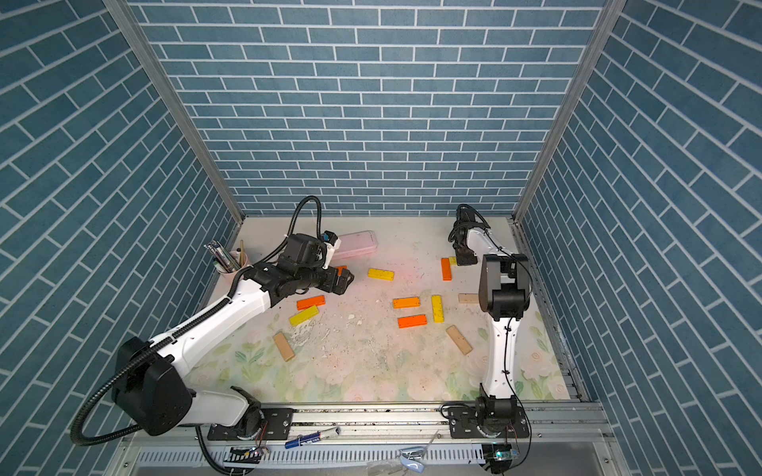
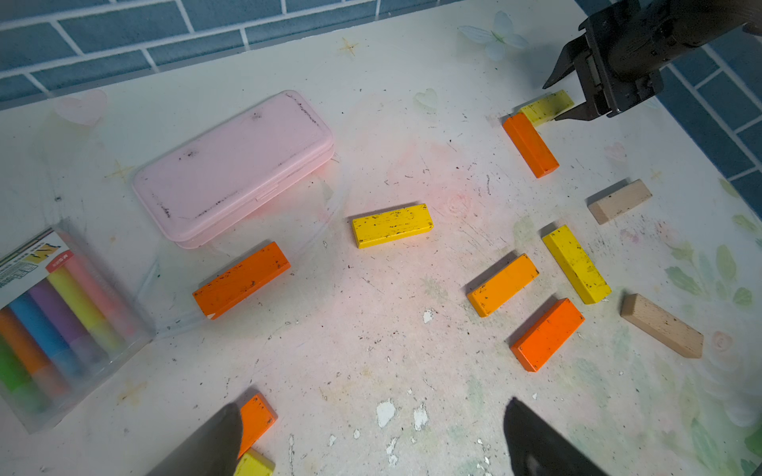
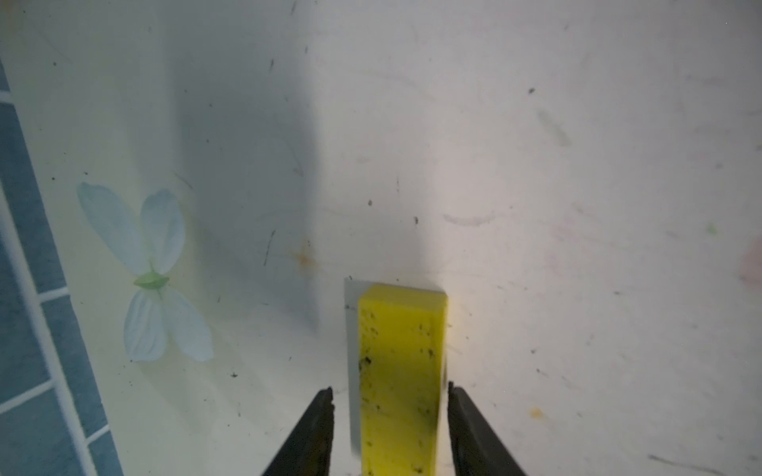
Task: Assemble the number 6 with building blocks
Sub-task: Assemble the building block at the center of the board, then pick up the building block from the center of the board.
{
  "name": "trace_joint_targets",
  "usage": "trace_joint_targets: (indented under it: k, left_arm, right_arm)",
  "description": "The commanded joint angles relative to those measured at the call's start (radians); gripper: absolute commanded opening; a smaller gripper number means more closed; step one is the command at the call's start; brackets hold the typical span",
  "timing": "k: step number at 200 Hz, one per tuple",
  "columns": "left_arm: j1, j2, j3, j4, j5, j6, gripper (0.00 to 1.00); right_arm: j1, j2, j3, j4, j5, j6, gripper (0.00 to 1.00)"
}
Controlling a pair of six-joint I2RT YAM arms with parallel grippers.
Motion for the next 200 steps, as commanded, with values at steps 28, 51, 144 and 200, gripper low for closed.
trace_joint_targets:
  k: [28, 51, 144, 200]
  left_arm:
    - [-0.006, -0.015, 0.005, -0.006, 0.006, -0.009, 0.99]
    - [-0.006, -0.019, 0.005, -0.007, 0.005, -0.011, 0.99]
    - [-0.01, -0.027, 0.004, 0.004, 0.051, -0.035, 0.99]
    - [-0.02, -0.006, 0.008, 0.003, 0.063, -0.04, 0.99]
  right_arm:
    - [0.01, -0.141, 0.012, -0.041, 0.022, -0.1, 0.51]
    - [0.017, -0.24, -0.057, -0.009, 0.034, -0.215, 0.51]
    - [0.028, -0.782, -0.766, 0.092, -0.065, -0.632, 0.54]
    - [0.009, -0.75, -0.894, 0.156, -0.163, -0.571, 0.55]
